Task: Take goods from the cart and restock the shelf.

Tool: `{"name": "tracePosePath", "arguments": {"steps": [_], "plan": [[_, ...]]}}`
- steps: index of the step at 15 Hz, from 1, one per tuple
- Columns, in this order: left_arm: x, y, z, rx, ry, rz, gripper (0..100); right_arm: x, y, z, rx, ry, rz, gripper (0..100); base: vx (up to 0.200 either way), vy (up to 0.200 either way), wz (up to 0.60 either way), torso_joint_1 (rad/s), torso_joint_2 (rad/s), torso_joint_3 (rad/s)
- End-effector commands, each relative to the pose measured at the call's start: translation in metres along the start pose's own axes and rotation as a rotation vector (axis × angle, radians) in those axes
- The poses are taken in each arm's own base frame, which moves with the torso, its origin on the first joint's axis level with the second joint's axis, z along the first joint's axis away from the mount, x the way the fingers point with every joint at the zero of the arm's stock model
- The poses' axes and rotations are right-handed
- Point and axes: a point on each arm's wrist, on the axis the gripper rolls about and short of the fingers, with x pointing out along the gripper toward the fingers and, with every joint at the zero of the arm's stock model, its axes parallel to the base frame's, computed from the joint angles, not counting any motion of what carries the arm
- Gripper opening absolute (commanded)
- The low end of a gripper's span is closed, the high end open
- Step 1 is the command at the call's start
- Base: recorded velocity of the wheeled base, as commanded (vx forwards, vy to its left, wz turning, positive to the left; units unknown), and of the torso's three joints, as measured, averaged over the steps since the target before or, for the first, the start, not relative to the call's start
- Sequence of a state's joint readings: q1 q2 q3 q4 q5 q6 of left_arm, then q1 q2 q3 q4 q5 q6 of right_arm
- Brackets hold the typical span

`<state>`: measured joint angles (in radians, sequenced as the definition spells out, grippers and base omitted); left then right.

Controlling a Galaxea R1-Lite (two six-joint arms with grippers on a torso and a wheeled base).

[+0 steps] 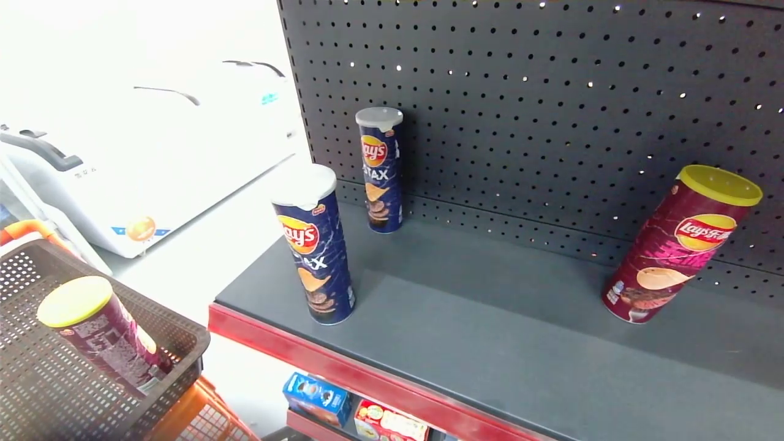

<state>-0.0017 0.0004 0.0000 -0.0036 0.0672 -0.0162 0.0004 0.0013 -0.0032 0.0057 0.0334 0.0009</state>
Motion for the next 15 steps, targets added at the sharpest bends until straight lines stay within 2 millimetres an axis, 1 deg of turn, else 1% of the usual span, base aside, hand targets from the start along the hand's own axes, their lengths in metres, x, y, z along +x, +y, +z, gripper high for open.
{"name": "tracePosePath", "arguments": {"steps": [1, 2, 3, 5, 6, 7, 9, 11, 13, 14, 15], "plan": [[0.0, 0.0, 0.0, -0.001, -0.001, 0.0, 100, 0.0, 0.0, 0.0, 0.001, 0.001, 0.001, 100, 0.0, 0.0, 0.0, 0.0, 0.0, 0.0], [0.0, 0.0, 0.0, -0.004, -0.001, 0.003, 100, 0.0, 0.0, 0.0, 0.001, 0.001, 0.001, 100, 0.0, 0.0, 0.0, 0.0, 0.0, 0.0], [-0.001, 0.0, 0.005, -0.002, -0.021, 0.003, 100, 0.0, 0.0, 0.0, 0.001, 0.001, 0.001, 100, 0.0, 0.0, 0.0, 0.0, 0.0, 0.0], [-0.005, 0.0, 0.029, 0.041, -0.043, -0.016, 100, 0.0, 0.0, 0.0, -0.001, 0.001, 0.001, 100, 0.0, 0.0, 0.0, 0.0, 0.0, 0.0], [0.006, -0.001, 0.048, 0.142, 0.09, 0.016, 100, 0.0, 0.0, 0.0, 0.001, 0.001, 0.001, 100, 0.0, 0.0, 0.0, 0.0, 0.0, 0.0], [0.01, -0.001, 0.054, 0.159, 0.116, 0.015, 100, 0.0, 0.0, 0.0, 0.001, 0.001, 0.001, 100, 0.0, 0.0, 0.0, 0.0, 0.0, 0.0], [0.034, -0.002, 0.069, 0.176, 0.24, 0.042, 100, 0.0, 0.0, 0.0, 0.001, 0.001, 0.001, 100, 0.0, 0.0, 0.0, 0.0, 0.0, 0.0], [0.05, -0.002, 0.069, 0.187, 0.349, 0.099, 100, 0.0, 0.0, 0.0, 0.001, 0.001, 0.001, 100, 0.0, 0.0, 0.0, 0.0, 0.0, 0.0], [0.065, -0.001, 0.07, 0.187, 0.406, 0.126, 100, 0.0, 0.0, 0.0, 0.001, 0.001, 0.001, 100, 0.0, 0.0, 0.0, 0.0, 0.0, 0.0], [0.075, 0.0, 0.074, 0.18, 0.407, 0.162, 100, 0.0, 0.0, 0.0, 0.001, 0.001, 0.001, 100, 0.0, 0.0, 0.0, 0.0, 0.0, 0.0], [0.08, 0.002, 0.076, 0.179, 0.408, 0.185, 100, 0.0, 0.0, 0.0, 0.001, 0.001, 0.001, 100, 0.0, 0.0, 0.0, 0.0, 0.0, 0.0]]}}
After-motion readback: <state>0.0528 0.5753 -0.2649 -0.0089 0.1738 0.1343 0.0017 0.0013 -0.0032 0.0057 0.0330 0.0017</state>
